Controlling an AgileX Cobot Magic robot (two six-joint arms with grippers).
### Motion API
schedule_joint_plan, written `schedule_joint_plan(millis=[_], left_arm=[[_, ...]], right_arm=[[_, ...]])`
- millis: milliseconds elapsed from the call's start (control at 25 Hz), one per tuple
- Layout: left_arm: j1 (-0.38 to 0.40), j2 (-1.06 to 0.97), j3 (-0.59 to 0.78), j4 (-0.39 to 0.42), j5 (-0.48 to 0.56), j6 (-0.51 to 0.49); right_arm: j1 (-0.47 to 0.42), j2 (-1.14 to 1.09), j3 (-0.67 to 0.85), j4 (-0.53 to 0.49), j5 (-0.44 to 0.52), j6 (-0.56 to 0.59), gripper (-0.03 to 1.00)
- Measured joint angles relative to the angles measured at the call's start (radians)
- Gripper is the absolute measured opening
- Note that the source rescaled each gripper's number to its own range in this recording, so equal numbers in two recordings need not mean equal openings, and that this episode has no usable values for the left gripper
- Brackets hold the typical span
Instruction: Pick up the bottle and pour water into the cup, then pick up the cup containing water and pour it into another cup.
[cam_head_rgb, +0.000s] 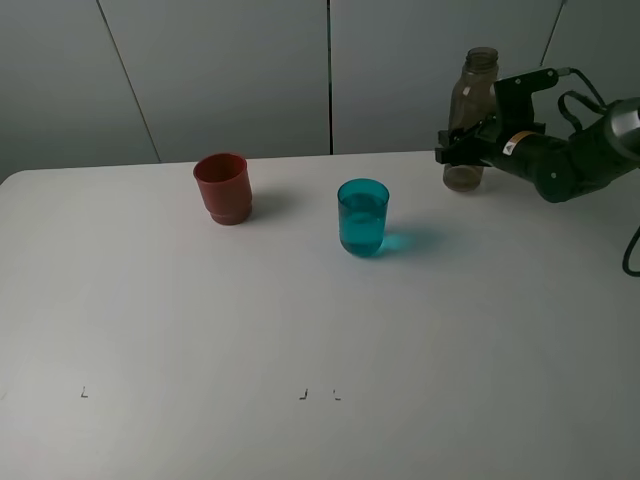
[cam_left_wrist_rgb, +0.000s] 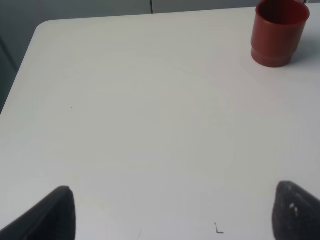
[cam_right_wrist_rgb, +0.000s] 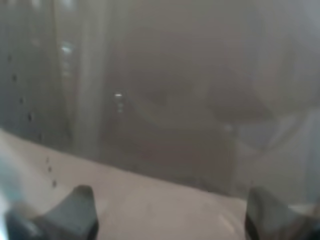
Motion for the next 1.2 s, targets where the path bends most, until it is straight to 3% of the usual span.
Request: schedule_joint_plan(millis=[640, 680, 720, 800, 840, 880, 960, 1200], left_arm=[[0.0, 0.0, 0.0, 0.0, 0.0, 0.0], [0.0, 0.0, 0.0, 0.0, 0.0, 0.0], [0.0, 0.0, 0.0, 0.0, 0.0, 0.0], [0.0, 0.0, 0.0, 0.0, 0.0, 0.0], [0.0, 0.0, 0.0, 0.0, 0.0, 0.0], [0.0, 0.0, 0.0, 0.0, 0.0, 0.0], [0.0, 0.0, 0.0, 0.0, 0.0, 0.0], [0.0, 0.0, 0.0, 0.0, 0.0, 0.0]], right_arm=[[-0.003, 0.017, -0.003, 0.0, -0.009, 0.028, 0.0], [-0.003, 0.017, -0.003, 0.0, -0.007, 0.038, 0.06], [-0.003, 0.017, -0.003, 0.0, -0.007, 0.048, 0.22], [-0.003, 0.017, -0.004, 0.0, -0.007, 0.057, 0.75], [-0.003, 0.017, -0.004, 0.0, -0.007, 0.064, 0.88], [-0.003, 0.017, -0.004, 0.0, -0.007, 0.068, 0.95], [-0.003, 0.017, -0.004, 0.0, -0.004, 0.081, 0.99], [-0.003, -0.013, -0.004, 0.0, 0.078, 0.114, 0.99]])
